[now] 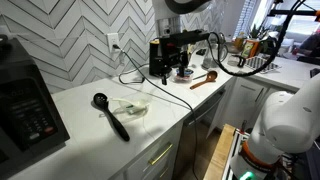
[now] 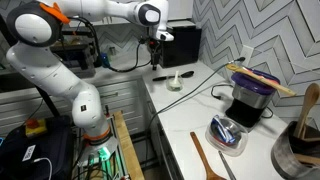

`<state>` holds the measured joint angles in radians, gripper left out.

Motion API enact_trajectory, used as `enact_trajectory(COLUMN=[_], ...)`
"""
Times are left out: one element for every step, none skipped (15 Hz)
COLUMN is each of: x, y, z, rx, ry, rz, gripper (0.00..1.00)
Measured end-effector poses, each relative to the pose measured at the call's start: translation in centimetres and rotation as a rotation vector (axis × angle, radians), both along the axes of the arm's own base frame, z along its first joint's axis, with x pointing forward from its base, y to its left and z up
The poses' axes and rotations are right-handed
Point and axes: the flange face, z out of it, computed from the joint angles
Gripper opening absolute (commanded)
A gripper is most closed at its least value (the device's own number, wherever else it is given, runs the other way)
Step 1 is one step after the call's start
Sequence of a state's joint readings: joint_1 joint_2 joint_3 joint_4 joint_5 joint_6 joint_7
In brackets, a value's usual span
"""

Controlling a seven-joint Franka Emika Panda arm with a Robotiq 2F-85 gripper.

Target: Put the wooden spoon inside the black container

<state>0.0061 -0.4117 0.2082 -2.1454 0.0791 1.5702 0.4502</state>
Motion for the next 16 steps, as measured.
enact_trajectory(x=[0.0, 0.0, 0.0, 0.1, 0.4, 0.9, 1.5, 2.1, 2.7, 3.2, 3.5, 3.8, 3.8, 3.8, 3.5, 3.1], y=[0.0, 0.0, 0.0, 0.0, -0.3, -0.9, -1.8, -3.4, -5.2, -7.5, -9.9, -12.5, -15.1, -17.6, -20.2, -22.8], z=[0.0, 0.0, 0.0, 0.0, 0.2, 0.5, 0.9, 1.6, 2.4, 3.3, 4.2, 5.1, 5.8, 6.4, 7.0, 7.6], rx=[0.000, 0.000, 0.000, -0.001, -0.012, -0.025, -0.036, -0.048, -0.058, -0.068, -0.076, -0.085, -0.093, -0.102, -0.110, -0.121], ry=[0.000, 0.000, 0.000, -0.004, -0.029, -0.064, -0.098, -0.136, -0.168, -0.199, -0.226, -0.253, -0.277, -0.299, -0.319, -0.339], rz=[0.000, 0.000, 0.000, -0.004, -0.039, -0.083, -0.126, -0.172, -0.216, -0.263, -0.313, -0.367, -0.420, -0.471, -0.523, -0.573], gripper=[1.00, 1.00, 1.00, 1.00, 1.00, 1.00, 1.00, 1.00, 1.00, 1.00, 1.00, 1.00, 1.00, 1.00, 1.00, 1.00])
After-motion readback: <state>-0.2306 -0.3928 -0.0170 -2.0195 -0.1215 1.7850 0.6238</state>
